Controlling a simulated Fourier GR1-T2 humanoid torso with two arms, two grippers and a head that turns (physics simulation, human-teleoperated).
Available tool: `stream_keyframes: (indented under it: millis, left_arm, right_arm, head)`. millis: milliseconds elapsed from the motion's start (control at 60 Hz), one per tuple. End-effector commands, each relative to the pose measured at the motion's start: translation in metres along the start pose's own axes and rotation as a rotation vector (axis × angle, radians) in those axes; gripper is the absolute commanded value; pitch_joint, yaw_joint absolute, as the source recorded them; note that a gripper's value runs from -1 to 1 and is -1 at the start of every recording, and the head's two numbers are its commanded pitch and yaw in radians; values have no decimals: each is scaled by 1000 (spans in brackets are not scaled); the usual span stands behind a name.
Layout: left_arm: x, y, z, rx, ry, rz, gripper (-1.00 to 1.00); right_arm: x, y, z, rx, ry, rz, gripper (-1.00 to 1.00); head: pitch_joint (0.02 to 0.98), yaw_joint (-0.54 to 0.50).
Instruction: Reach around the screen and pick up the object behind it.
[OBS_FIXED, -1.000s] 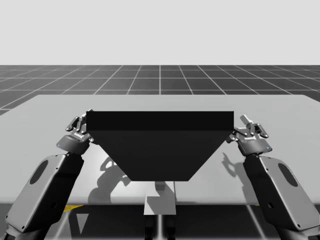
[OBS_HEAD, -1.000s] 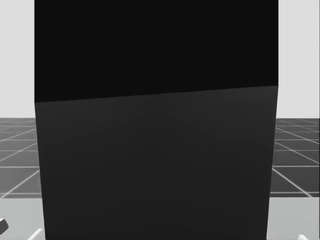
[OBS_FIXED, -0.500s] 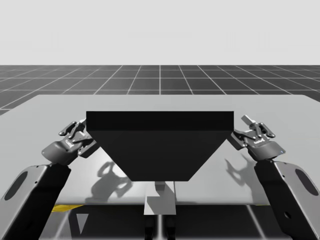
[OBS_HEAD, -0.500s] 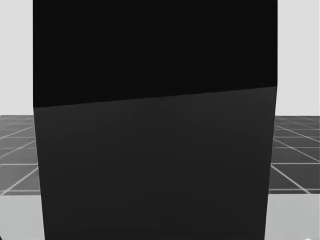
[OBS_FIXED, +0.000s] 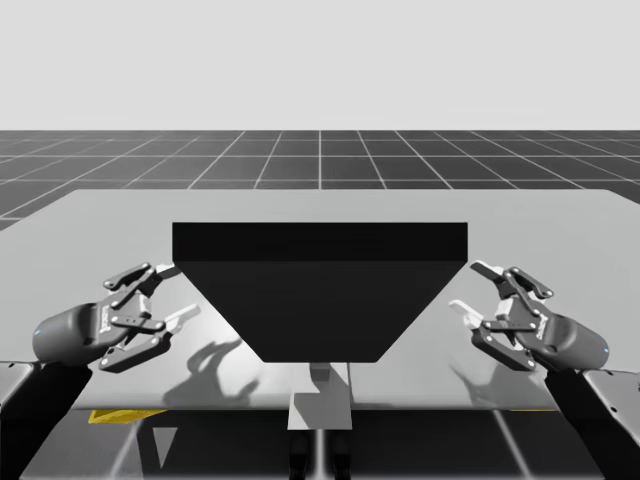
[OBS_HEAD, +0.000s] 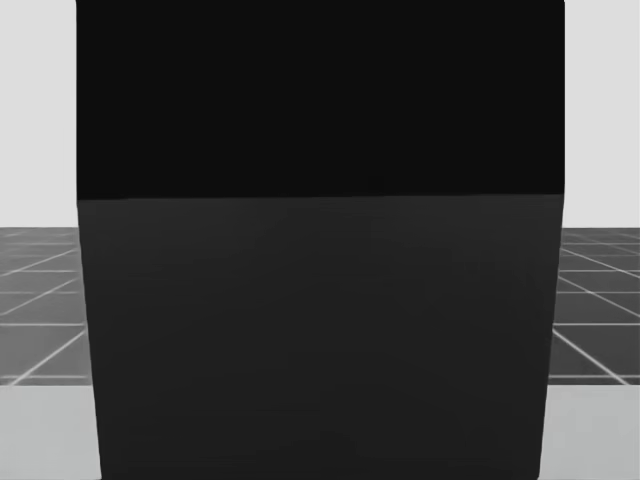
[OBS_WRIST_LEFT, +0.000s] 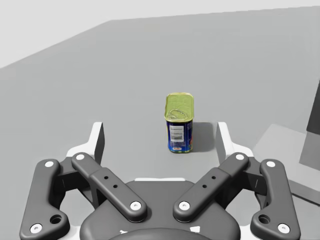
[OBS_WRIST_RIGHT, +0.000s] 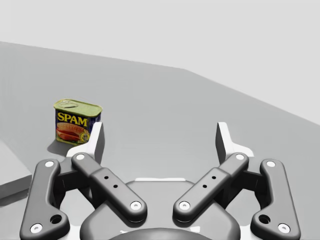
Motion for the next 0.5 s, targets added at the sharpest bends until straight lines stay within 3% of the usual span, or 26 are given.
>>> stream_keyframes:
  millis: [17,150,283,500]
  left_arm:
    - [-4,-7,5,-112,38,14,-1000]
    - [-12,-3,0,-162,62,29,-1000]
    - [-16,0,-12,-143,74,-3,-1000]
    - [-32,7,-48,-146,141,-18,-1000]
  right_arm:
    - [-1,22,11,153,-11,14,-1000]
    - [-7,27,18,183,4,34,-1000]
    - [-10,26,18,177,2,29,-1000]
    - [-14,28,14,180,-5,32,-1000]
  head:
    - [173,4]
    - [179,21]
    - [178,29]
    - [181,32]
